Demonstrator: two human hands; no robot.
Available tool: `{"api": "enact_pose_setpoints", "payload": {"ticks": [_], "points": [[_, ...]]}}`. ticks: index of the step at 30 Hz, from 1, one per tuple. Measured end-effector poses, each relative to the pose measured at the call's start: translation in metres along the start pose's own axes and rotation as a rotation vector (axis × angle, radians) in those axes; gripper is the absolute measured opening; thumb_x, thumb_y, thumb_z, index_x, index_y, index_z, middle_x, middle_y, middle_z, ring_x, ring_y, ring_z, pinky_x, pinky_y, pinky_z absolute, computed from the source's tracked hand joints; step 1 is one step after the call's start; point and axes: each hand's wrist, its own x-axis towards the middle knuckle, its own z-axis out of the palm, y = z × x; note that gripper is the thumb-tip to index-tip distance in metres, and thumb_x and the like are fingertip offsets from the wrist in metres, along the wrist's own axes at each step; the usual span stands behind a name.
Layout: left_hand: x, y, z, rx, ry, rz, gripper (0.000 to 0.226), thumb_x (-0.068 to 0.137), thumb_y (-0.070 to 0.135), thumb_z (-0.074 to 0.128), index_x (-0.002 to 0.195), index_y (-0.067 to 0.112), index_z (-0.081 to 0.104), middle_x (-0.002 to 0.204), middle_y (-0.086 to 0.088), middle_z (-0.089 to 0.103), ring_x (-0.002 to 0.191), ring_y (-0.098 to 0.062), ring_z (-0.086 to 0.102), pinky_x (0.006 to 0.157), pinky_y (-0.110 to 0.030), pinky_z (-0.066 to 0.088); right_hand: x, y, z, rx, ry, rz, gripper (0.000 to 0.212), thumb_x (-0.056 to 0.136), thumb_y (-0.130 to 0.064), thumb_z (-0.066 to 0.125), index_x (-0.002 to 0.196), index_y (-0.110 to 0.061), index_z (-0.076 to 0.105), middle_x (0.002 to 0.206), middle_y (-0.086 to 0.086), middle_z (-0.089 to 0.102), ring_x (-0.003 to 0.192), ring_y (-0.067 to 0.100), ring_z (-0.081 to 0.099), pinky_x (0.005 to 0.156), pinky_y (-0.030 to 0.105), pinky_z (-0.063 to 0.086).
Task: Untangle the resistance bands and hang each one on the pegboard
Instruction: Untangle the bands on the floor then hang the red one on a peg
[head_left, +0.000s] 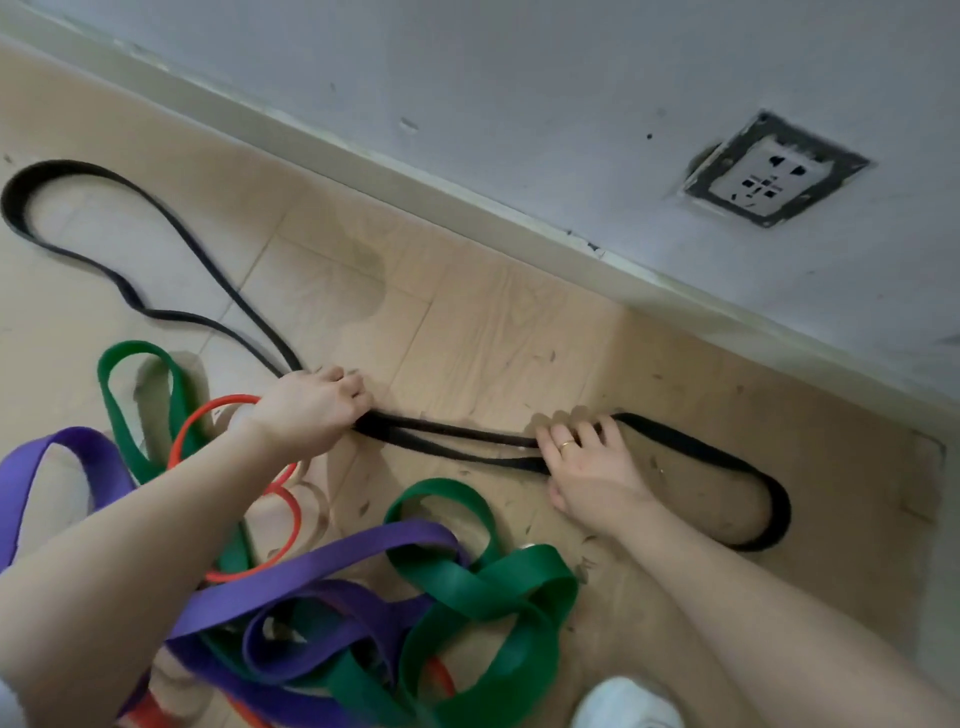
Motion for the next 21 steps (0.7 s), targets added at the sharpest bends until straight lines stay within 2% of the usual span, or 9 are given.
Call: {"api": "enact_pose_setpoints", "payload": {"ticks": [2, 6, 8, 10, 12, 14, 16, 18, 21], "points": [[0.008, -0.001, -0.004, -0.014, -0.054, -0.091, 0.023, 0.087, 0.015, 0.056, 0.109, 0.01, 0.058, 0.102, -0.008, 0.058, 0.086, -0.023, 0.055, 0.054, -0.031, 0.043, 0.007, 0.007, 0.001, -0.029, 0.032, 0.029, 0.064, 0.048, -0.011, 0.085, 0.108, 0.001, 0.066, 0.086, 0.016, 0.069, 0.068, 0.034, 0.064, 0.065, 0.045, 0.055], [0.052, -0.008, -0.034, -0.109, 0.075, -0.284, 0.015, 0.089, 0.01, 0.055, 0.103, 0.006, 0.057, 0.098, -0.013, 0.055, 0.088, -0.032, 0.054, 0.05, -0.035, 0.044, 0.011, 0.024, 0.004, -0.067, 0.088, 0.01, 0.04, 0.053, -0.004, 0.075, 0.092, -0.007, 0.071, 0.074, 0.01, 0.068, 0.06, 0.028, 0.062, 0.056, 0.032, 0.048], [0.078, -0.008, -0.05, -0.142, 0.08, -0.36, 0.018, 0.095, 0.015, 0.042, 0.11, 0.009, 0.051, 0.108, -0.012, 0.05, 0.101, -0.031, 0.047, 0.055, -0.035, 0.035, 0.012, 0.034, -0.001, -0.02, 0.08, 0.089, 0.027, 0.052, -0.002, 0.076, 0.076, -0.009, 0.066, 0.061, 0.007, 0.062, 0.05, 0.025, 0.057, 0.05, 0.028, 0.043], [0.098, -0.002, -0.063, -0.167, 0.067, -0.415, 0.022, 0.096, 0.015, 0.036, 0.113, 0.007, 0.048, 0.113, -0.013, 0.047, 0.107, -0.031, 0.043, 0.058, -0.035, 0.031, 0.015, 0.046, -0.009, 0.051, 0.057, 0.196, 0.027, 0.053, -0.005, 0.081, 0.069, -0.008, 0.059, 0.058, 0.008, 0.06, 0.048, 0.025, 0.056, 0.047, 0.027, 0.04], [0.106, 0.005, -0.065, -0.174, 0.072, -0.463, 0.023, 0.094, 0.006, 0.038, 0.115, 0.005, 0.047, 0.118, -0.014, 0.045, 0.111, -0.031, 0.042, 0.06, -0.034, 0.033, 0.013, 0.049, -0.016, 0.157, 0.02, 0.222, 0.02, 0.078, -0.026, 0.064, 0.085, -0.007, 0.061, 0.08, 0.012, 0.066, 0.066, 0.028, 0.061, 0.058, 0.031, 0.043], [0.106, 0.011, -0.058, -0.177, 0.021, -0.507, 0.027, 0.091, 0.0, 0.043, 0.117, 0.004, 0.047, 0.12, -0.014, 0.045, 0.114, -0.031, 0.043, 0.061, -0.034, 0.035, 0.006, 0.04, -0.013, 0.199, -0.07, 0.222, 0.059, 0.085, -0.054, 0.044, 0.12, -0.008, 0.054, 0.117, 0.012, 0.06, 0.096, 0.029, 0.059, 0.076, 0.038, 0.045], [0.101, 0.014, -0.052, -0.194, 0.001, -0.533, 0.029, 0.089, -0.002, 0.044, 0.118, 0.004, 0.047, 0.12, -0.015, 0.044, 0.115, -0.033, 0.044, 0.062, -0.033, 0.036, 0.0, 0.029, -0.008, 0.125, -0.183, 0.199, 0.088, 0.075, -0.07, 0.05, 0.139, -0.011, 0.038, 0.132, 0.008, 0.05, 0.111, 0.027, 0.053, 0.088, 0.042, 0.044], [0.101, 0.014, -0.052, -0.225, 0.007, -0.541, 0.03, 0.089, -0.003, 0.043, 0.118, 0.004, 0.047, 0.12, -0.017, 0.043, 0.114, -0.034, 0.045, 0.064, -0.034, 0.036, -0.003, 0.024, -0.008, 0.094, -0.209, 0.188, 0.083, 0.066, -0.061, 0.069, 0.128, -0.009, 0.052, 0.115, 0.009, 0.061, 0.093, 0.026, 0.061, 0.075, 0.04, 0.051], [0.11, 0.011, -0.06, -0.305, 0.069, -0.55, 0.026, 0.09, -0.002, 0.043, 0.115, 0.002, 0.048, 0.118, -0.02, 0.043, 0.113, -0.035, 0.043, 0.068, -0.039, 0.039, 0.002, 0.031, -0.004, 0.037, -0.066, 0.157, 0.047, 0.048, -0.019, 0.087, 0.087, -0.007, 0.065, 0.074, 0.01, 0.065, 0.058, 0.026, 0.06, 0.046, 0.029, 0.046]]}}
